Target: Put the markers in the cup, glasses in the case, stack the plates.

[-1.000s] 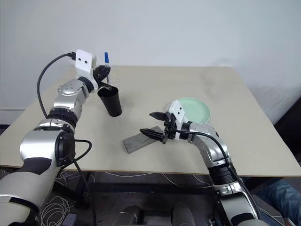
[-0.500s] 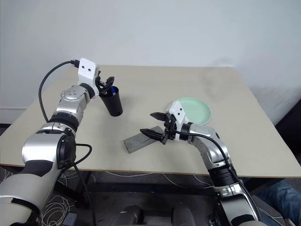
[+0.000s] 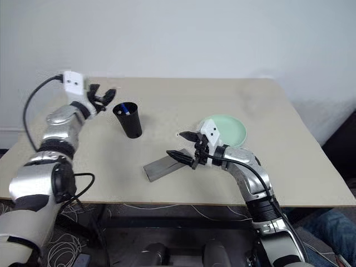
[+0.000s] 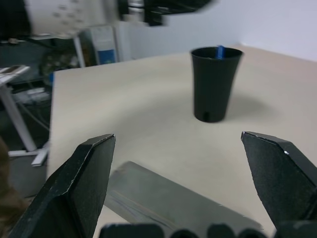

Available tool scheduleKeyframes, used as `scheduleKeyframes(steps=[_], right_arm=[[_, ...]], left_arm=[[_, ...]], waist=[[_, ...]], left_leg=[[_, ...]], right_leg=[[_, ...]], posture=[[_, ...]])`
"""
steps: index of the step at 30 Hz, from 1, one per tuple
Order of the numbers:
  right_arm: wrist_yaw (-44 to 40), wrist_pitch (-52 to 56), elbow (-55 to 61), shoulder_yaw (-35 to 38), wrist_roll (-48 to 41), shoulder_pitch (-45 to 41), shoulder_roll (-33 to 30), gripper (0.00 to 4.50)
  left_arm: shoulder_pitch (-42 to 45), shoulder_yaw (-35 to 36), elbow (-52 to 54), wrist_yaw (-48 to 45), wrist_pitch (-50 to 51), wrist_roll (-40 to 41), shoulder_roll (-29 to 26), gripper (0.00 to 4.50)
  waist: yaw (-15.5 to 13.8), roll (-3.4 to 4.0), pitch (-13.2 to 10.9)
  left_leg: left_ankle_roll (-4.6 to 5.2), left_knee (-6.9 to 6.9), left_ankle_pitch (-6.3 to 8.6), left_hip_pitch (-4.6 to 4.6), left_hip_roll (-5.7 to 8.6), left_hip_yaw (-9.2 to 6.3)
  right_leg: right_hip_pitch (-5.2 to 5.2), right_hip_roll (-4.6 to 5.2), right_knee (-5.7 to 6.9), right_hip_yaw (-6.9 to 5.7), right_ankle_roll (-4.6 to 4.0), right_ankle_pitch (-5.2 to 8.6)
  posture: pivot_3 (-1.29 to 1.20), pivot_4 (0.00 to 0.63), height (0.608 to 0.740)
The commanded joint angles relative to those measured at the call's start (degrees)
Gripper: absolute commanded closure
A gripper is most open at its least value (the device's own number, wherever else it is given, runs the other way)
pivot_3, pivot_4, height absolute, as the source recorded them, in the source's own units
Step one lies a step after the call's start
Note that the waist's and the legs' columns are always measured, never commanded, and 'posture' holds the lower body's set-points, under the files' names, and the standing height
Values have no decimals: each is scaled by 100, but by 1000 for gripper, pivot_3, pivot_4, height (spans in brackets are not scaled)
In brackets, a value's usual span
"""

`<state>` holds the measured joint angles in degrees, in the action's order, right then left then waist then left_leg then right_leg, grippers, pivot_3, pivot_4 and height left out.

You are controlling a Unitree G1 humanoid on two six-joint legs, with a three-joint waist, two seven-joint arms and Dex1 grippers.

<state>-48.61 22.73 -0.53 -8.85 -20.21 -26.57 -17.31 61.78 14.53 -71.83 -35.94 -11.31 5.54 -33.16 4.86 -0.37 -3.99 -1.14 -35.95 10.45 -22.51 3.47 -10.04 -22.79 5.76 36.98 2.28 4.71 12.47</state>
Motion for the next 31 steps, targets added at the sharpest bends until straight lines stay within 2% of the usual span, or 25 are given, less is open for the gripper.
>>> scheduleKeyframes(steps=[1,3,7,10,12,15,21,31], right_arm=[[64,40,195,291,-145,-5,-98,91],[72,101,210,339,-196,10,-114,91],[-71,174,28,551,-166,106,-507,91],[-123,-59,-482,853,-106,99,-863,91],[-199,-194,-783,1050,-128,94,-1076,91],[-310,-387,-1196,1244,-52,89,-1374,91],[-369,-742,-1742,1383,140,67,-1733,91],[-308,-656,-1487,1412,143,238,-1796,91]], left_arm=[[-632,268,1066,-949,244,552,-367,1434],[-1022,328,1564,-1209,517,757,-482,1434],[-3026,510,3982,-1708,1570,1417,-648,1434],[-4322,566,5335,-1497,1925,1527,-601,1434],[-4753,600,5906,-1176,2106,1577,-444,1434],[-5071,528,6332,-835,2131,1529,-185,1434],[-5197,250,6576,-252,1871,1259,349,1434],[-5405,-90,6758,20,1795,1174,709,1434]], waist=[[-9,1,1],[-1,2,2],[-23,11,4],[-26,11,4],[-103,14,2],[-222,16,1],[-225,39,5],[-204,41,6]], left_leg=[[0,0,0,0,1,-1],[0,0,0,4,2,2],[-3,3,2,13,0,1],[-10,16,7,26,-1,4],[-26,18,16,25,-4,3],[-30,16,19,23,-10,3],[-30,11,19,0,-16,25],[-17,3,10,0,-16,31]], right_leg=[[4,1,-3,-1,0,0],[8,3,-4,3,-1,0],[17,5,-6,5,-6,-1],[24,7,-17,12,-11,-1],[24,6,-18,7,-16,-3],[31,8,-18,-7,-38,0],[36,11,-20,-9,-39,1],[30,6,-26,-3,-33,-1]], posture=[[0,0,740],[0,0,740],[0,0,740],[0,0,740],[0,0,740],[0,0,740],[0,0,740],[0,0,740]])
